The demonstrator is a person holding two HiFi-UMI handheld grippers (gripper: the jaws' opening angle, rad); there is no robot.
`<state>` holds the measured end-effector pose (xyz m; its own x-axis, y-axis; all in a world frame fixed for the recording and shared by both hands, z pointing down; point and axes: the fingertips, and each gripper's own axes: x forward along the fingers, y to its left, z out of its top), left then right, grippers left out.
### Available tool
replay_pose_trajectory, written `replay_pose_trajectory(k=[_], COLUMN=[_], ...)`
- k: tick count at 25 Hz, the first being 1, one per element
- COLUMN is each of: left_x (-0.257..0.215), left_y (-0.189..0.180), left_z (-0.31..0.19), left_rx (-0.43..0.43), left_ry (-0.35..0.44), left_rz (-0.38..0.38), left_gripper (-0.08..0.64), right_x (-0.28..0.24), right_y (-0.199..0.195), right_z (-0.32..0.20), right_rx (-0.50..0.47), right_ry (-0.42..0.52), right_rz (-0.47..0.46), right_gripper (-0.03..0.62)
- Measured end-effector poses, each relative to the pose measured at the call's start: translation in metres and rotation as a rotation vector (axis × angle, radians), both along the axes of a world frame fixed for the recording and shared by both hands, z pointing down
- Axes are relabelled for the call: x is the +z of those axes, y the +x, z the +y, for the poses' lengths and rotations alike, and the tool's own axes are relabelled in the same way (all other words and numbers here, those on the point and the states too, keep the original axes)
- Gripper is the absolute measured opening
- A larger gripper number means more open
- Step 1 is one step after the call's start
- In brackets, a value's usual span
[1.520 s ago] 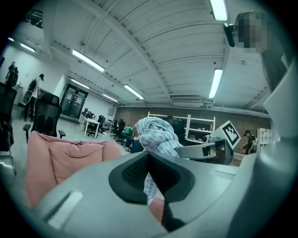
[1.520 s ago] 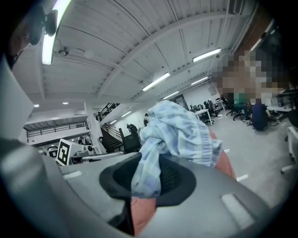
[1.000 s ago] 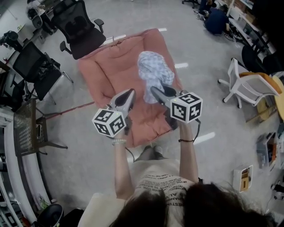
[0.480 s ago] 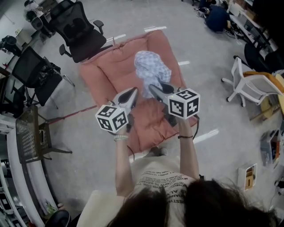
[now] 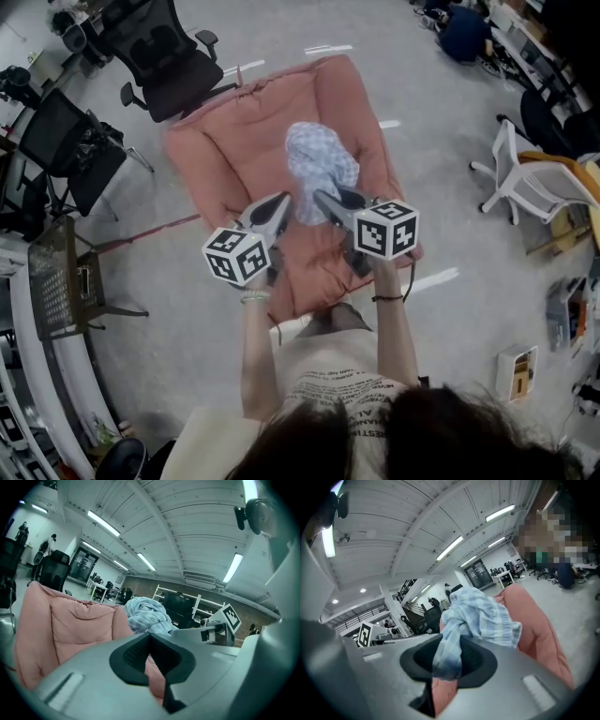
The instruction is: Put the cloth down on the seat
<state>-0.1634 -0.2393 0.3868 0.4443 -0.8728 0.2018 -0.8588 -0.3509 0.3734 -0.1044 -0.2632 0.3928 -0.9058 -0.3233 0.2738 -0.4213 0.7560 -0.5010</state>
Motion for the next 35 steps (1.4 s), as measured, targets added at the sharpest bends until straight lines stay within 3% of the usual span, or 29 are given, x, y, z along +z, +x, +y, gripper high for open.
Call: replay_pose_trajectory(k=[7,12,16,35], left_x=[0.038,0.063,0.093,0.248], left_y=[-0.001,-0.004,-0.01,-0.042], left_z=[-0.011,-0.028,-0.042,-0.086], left_rx=[-0.042,-0.038,-0.021,-0.061], left_ry=[-0.066,-0.102,-0.143,-0.356], left_rz=[0.04,0.032,0.066,0.105], left_gripper=[-0.008,-0.008,-0.008,-0.008], right_x=[0.032,0.06,0.088,0.251], right_y=[-0.001,-0.006,-0.01,-0.054], right_z=[-0.023,-0.04,-0.051,-0.1], right_rx=[-0.04,-0.058,-0.082,-0.213], right_ry=[-0.044,-0.067,-0.086,-0.189], right_rz=[0.037,0.051,0.067,0.228], right_gripper=[0.091,0.089,0.089,0.089])
